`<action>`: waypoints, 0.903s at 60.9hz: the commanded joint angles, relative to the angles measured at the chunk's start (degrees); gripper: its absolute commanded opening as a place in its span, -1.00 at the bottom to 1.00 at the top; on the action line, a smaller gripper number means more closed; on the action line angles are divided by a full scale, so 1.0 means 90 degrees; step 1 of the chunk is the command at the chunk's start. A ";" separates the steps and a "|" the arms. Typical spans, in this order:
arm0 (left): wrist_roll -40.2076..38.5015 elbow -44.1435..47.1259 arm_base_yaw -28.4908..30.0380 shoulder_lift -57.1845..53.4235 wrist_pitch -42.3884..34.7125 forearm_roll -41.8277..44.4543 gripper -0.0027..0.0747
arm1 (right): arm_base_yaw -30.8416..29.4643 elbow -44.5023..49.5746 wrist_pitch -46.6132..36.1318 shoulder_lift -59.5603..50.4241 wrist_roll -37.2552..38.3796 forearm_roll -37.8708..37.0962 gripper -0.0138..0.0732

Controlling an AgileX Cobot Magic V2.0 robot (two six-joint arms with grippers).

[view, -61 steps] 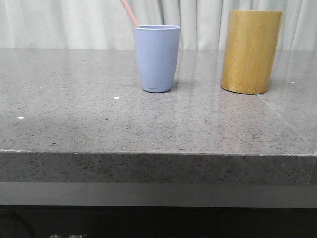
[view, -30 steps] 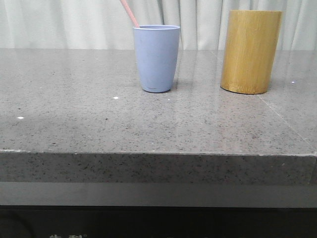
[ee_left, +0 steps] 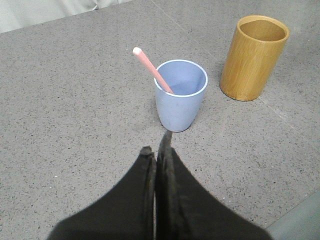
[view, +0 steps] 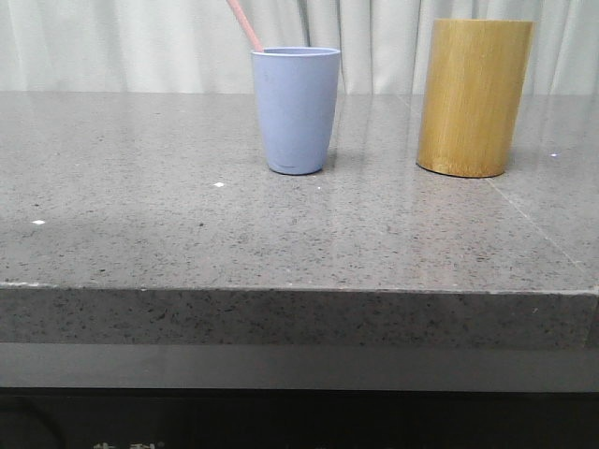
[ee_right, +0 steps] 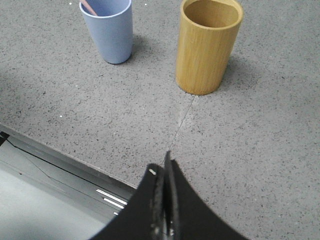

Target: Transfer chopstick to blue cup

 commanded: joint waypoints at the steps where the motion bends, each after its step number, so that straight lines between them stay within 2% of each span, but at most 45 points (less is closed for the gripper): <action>1: -0.0046 -0.0178 0.0005 -0.0052 -0.0504 -0.0017 -0.98 | -0.0027 -0.0144 -0.0369 0.0042 -0.0007 0.0004 -0.84; 13: -0.0046 -0.0044 0.0006 -0.0112 -0.0571 -0.0030 -0.98 | -0.0027 -0.0144 -0.0369 0.0042 -0.0007 0.0004 -0.84; 20: -0.0046 0.0466 0.0139 -0.0573 -0.0888 0.0227 -0.98 | -0.0027 -0.0144 -0.0342 0.0042 -0.0007 0.0004 -0.84; 26: -0.0046 0.1178 0.0544 -0.1148 -0.1601 0.0280 -0.98 | -0.0027 -0.0144 -0.0342 0.0042 -0.0007 0.0004 -0.84; 43: -0.0046 0.4010 0.1919 -0.3394 -0.3646 0.0232 -0.98 | -0.0027 -0.0144 -0.0342 0.0042 -0.0007 0.0004 -0.84; 55: -0.0046 0.5617 0.2498 -0.4955 -0.4273 -0.0067 -0.98 | -0.0027 -0.0144 -0.0342 0.0042 -0.0007 0.0004 -0.84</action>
